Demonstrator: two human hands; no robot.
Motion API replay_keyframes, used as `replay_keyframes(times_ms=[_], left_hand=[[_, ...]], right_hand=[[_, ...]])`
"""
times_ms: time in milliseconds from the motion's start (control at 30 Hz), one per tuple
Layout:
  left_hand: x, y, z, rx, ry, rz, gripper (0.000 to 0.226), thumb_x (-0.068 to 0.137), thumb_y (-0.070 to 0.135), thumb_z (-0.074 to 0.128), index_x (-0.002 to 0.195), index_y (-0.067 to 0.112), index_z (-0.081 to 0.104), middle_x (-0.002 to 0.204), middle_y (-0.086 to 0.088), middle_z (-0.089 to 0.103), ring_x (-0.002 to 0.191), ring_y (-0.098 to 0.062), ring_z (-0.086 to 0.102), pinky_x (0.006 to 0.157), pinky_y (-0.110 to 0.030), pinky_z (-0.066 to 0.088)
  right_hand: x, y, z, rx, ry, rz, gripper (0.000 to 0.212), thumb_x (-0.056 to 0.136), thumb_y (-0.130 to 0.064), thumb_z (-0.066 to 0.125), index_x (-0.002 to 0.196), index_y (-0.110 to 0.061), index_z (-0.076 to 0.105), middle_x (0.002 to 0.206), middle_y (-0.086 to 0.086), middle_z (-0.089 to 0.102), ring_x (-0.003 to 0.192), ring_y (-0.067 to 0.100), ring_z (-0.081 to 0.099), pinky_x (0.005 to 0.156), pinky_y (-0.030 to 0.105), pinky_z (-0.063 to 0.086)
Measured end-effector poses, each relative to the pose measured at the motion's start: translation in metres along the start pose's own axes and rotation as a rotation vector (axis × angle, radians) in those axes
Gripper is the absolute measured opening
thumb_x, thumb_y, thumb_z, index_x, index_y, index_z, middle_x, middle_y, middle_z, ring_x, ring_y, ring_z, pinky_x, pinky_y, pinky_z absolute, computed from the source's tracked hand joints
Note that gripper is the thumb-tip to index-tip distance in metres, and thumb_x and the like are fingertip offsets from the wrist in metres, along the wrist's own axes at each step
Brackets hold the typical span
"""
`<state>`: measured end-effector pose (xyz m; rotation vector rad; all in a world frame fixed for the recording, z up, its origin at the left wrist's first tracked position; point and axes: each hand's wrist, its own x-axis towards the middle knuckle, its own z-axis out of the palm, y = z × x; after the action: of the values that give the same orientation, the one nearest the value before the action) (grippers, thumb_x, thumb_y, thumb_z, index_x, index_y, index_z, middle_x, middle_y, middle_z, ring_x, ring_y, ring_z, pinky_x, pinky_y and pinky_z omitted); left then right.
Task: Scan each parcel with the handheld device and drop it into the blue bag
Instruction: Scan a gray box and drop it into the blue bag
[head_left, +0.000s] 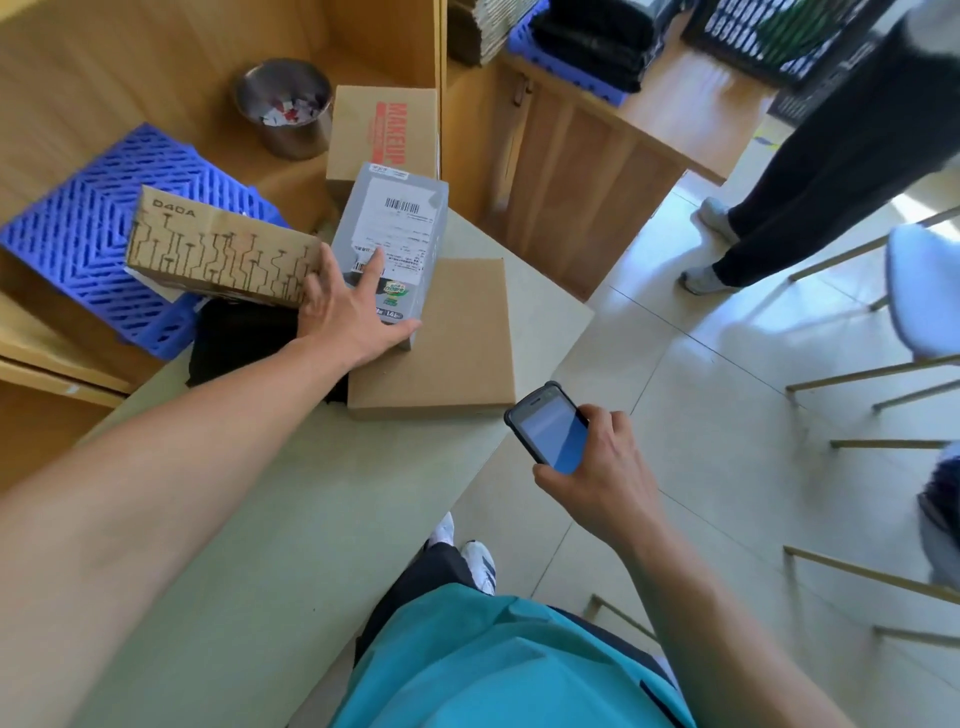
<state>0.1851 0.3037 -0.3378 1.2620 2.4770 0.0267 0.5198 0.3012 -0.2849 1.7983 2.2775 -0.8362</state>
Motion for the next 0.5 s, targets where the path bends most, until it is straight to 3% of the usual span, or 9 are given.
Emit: replay_keyframes(times_ms=[233, 500], left_hand=[[-0.048, -0.016, 0.012, 0.139, 0.223, 0.195, 0.12, 0.068, 0.07, 0.076, 0.159, 0.039, 0.003, 0.163, -0.026, -0.001, 0.137, -0.048, 0.023, 0.109, -0.059, 0.036], [-0.144, -0.056, 0.028, 0.279, 0.257, 0.27, 0.119, 0.068, 0.065, 0.078, 0.162, 0.033, 0.013, 0.162, -0.035, 0.005, 0.141, -0.051, 0.026, 0.111, -0.061, 0.035]], right_hand=[[-0.004, 0.004, -0.011, 0.019, 0.052, -0.04, 0.08, 0.073, -0.051, 0.073, 0.14, -0.026, 0.036, 0.117, -0.008, 0.038, 0.102, 0.017, 0.048, 0.076, 0.033, 0.047], [-0.017, -0.002, 0.009, 0.008, -0.023, -0.185, 0.079, 0.076, -0.05, 0.074, 0.14, -0.024, 0.036, 0.115, -0.007, 0.036, 0.098, 0.017, 0.047, 0.07, 0.03, 0.041]])
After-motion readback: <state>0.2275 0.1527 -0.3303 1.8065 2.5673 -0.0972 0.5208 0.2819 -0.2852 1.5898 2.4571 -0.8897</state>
